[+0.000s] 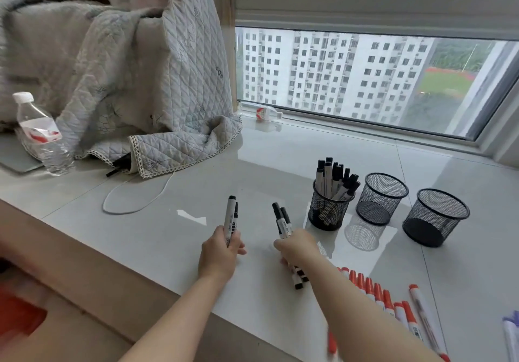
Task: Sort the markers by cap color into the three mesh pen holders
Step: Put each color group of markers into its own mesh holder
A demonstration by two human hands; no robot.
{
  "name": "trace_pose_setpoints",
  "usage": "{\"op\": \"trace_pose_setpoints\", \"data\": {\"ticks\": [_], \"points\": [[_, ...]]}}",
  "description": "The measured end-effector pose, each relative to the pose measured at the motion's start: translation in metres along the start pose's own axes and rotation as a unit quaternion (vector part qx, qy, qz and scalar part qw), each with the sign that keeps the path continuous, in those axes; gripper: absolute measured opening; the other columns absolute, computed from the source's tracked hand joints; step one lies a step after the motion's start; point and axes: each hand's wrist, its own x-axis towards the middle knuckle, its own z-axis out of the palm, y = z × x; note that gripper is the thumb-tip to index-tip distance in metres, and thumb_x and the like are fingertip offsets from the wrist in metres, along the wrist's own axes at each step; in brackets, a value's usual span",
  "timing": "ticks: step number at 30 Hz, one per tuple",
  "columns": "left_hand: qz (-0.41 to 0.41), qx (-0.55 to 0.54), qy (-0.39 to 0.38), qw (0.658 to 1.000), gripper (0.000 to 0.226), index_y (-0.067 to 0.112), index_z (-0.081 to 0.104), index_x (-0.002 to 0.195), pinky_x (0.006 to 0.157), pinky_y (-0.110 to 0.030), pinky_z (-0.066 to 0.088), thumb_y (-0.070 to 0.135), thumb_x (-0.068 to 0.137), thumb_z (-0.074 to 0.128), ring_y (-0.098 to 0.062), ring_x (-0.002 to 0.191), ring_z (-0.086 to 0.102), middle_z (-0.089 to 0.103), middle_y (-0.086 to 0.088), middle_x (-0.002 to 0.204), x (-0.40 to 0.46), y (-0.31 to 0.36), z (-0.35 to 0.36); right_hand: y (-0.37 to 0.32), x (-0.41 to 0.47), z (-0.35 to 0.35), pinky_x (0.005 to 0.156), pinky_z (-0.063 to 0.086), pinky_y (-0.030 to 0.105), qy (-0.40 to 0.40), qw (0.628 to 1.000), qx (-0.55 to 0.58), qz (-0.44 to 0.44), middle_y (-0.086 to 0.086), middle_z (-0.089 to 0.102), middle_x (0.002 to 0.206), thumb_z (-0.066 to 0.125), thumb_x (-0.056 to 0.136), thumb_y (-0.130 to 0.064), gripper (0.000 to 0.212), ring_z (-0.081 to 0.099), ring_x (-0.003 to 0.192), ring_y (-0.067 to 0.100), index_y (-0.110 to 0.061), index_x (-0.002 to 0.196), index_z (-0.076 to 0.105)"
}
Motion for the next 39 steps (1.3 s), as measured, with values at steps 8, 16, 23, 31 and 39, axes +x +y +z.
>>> {"op": "trace_pose_setpoints", "data": {"ticks": [8, 16, 23, 31, 39], "points": [[-0.043, -0.098, -0.057, 0.993, 0.011, 0.016, 0.053, 0.086, 0.054, -0.028, 0.038, 0.025, 0.093, 0.051, -0.02, 0.059, 0.046, 0.051, 0.0, 0.068, 0.02, 0.036, 0.002, -0.022, -0.005, -0.056, 0.05, 0.048, 0.024, -0.031, 0.976, 0.193, -0.09, 0.004, 0.052, 0.067, 0.059, 0.083, -0.005, 0.015, 0.051, 0.053, 0.013, -0.011, 0.075, 0.048], [-0.064, -0.33, -0.136, 0.932, 0.035, 0.022, 0.038, 0.064, 0.046, -0.023, 0.027, 0.037, 0.091, 0.054, -0.006, 0.039, 0.029, 0.033, 0.01, 0.044, 0.041, 0.155, 0.063, -0.039, 0.016, -0.145, 0.048, 0.042, 0.028, 0.203, 0.91, 0.331, -0.148, 0.0, 0.05, 0.053, 0.061, 0.081, -0.015, 0.016, 0.046, 0.039, 0.011, -0.015, 0.069, 0.051], [-0.037, -0.351, -0.094, 0.931, 0.037, 0.018, 0.056, 0.076, 0.058, -0.019, 0.037, 0.053, 0.087, 0.051, -0.006, 0.064, 0.053, 0.054, 0.01, 0.065, 0.049, 0.185, 0.118, -0.027, 0.043, -0.142, 0.048, 0.039, 0.015, 0.277, 0.882, 0.323, -0.202, -0.012, 0.06, 0.06, 0.06, 0.085, -0.027, 0.024, 0.051, 0.049, -0.003, -0.003, 0.086, 0.064], [0.016, -0.283, -0.057, 0.957, 0.022, 0.027, 0.055, 0.076, 0.096, -0.044, 0.047, 0.048, 0.083, 0.059, -0.034, 0.11, 0.053, 0.051, -0.009, 0.112, 0.056, 0.161, 0.147, -0.016, 0.072, -0.129, 0.061, 0.039, 0.036, 0.28, 0.878, 0.318, -0.224, 0.003, 0.048, 0.059, 0.06, 0.082, -0.028, 0.034, 0.046, 0.064, 0.017, -0.016, 0.053, 0.045], [0.091, -0.229, -0.101, 0.964, 0.034, 0.035, 0.059, 0.077, 0.085, -0.032, 0.051, 0.067, 0.072, 0.047, -0.008, 0.097, 0.058, 0.04, 0.009, 0.111, 0.047, 0.145, 0.155, -0.004, 0.087, -0.114, 0.08, 0.037, 0.035, 0.305, 0.906, 0.184, -0.229, 0.001, 0.051, 0.088, 0.057, 0.084, -0.041, 0.03, 0.041, 0.094, 0.019, -0.019, 0.064, 0.064]]}}
